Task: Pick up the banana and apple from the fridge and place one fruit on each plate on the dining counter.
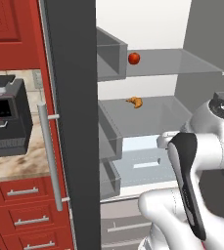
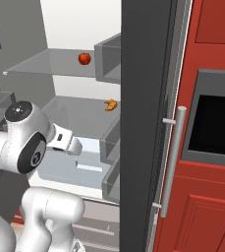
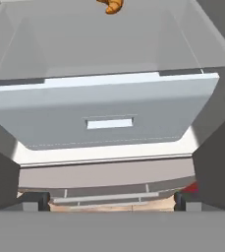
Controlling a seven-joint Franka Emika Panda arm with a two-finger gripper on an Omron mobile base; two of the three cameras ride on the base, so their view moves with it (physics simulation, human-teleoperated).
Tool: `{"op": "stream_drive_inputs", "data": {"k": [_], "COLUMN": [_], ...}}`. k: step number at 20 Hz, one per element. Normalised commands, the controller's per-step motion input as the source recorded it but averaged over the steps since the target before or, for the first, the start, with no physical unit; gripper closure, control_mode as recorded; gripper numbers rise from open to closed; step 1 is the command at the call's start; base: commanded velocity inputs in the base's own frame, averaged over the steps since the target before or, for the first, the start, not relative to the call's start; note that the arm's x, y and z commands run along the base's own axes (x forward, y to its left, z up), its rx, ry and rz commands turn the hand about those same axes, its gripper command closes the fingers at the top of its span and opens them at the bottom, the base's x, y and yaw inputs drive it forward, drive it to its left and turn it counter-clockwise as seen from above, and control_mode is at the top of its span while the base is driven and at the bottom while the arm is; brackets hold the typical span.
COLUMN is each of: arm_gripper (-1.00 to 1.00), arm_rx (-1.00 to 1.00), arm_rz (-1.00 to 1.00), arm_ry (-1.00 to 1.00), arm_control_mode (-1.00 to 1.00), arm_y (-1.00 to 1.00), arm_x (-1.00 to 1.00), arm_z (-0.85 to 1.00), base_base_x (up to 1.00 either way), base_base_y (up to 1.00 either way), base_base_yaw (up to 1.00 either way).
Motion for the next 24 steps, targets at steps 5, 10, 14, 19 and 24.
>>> {"op": "stream_drive_inputs", "data": {"k": [5,10,14,19,24], "arm_gripper": [-1.00,-1.00,-1.00,-1.00,-1.00], "arm_rx": [-0.17,-0.03,0.05,0.07,0.06], "arm_rz": [-0.02,0.00,0.00,0.00,0.00], "arm_ry": [-0.22,-0.03,-0.02,-0.18,-0.26], "arm_control_mode": [-1.00,-1.00,-1.00,-1.00,-1.00], "arm_y": [0.05,0.00,0.06,0.21,0.20], "arm_x": [0.10,0.01,0.00,0.03,0.22], "arm_z": [0.80,1.00,0.82,0.45,0.38], "base_base_x": [0.00,0.00,0.00,0.00,0.00], "base_base_y": [0.00,0.00,0.00,0.00,0.00], "base_base_yaw": [0.00,0.00,0.00,0.00,0.00]}}
